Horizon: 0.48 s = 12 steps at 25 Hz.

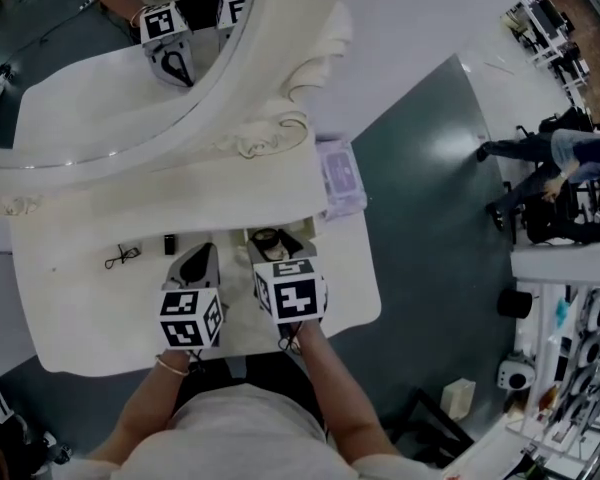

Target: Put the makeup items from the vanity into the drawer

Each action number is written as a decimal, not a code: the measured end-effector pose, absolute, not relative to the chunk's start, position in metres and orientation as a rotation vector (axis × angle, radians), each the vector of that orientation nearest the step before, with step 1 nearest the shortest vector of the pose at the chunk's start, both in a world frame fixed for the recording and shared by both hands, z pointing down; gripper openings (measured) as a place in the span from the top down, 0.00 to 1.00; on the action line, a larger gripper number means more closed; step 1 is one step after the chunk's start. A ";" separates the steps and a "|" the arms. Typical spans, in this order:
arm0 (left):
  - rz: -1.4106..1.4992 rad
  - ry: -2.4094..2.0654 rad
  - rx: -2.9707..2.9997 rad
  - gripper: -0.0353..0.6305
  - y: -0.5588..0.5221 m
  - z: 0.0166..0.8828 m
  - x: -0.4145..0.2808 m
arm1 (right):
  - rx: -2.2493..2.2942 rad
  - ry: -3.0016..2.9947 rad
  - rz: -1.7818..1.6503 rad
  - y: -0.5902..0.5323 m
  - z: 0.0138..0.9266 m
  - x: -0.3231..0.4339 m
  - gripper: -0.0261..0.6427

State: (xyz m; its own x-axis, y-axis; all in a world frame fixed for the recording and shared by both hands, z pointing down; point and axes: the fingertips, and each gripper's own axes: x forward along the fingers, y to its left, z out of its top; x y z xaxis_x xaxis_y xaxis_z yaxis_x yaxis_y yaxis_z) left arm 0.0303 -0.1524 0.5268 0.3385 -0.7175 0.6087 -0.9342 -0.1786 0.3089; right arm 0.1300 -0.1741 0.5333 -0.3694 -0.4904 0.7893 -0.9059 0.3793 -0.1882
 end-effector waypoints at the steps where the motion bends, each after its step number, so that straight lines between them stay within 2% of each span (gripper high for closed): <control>1: 0.434 -1.442 1.962 0.94 -0.152 0.527 0.030 | 1.198 -2.004 0.838 -0.175 0.534 0.130 0.63; 12: 0.448 -1.447 1.958 0.94 -0.150 0.528 0.024 | 1.231 -2.021 0.843 -0.176 0.531 0.129 0.63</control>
State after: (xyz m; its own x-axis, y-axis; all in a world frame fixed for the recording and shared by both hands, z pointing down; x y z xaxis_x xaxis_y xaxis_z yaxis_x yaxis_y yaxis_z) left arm 0.0243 -0.1504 0.5283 0.3310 -0.7142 0.6168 -0.9377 -0.1758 0.2997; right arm 0.1291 -0.1759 0.5307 -0.3741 -0.5154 0.7710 -0.9105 0.3623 -0.1995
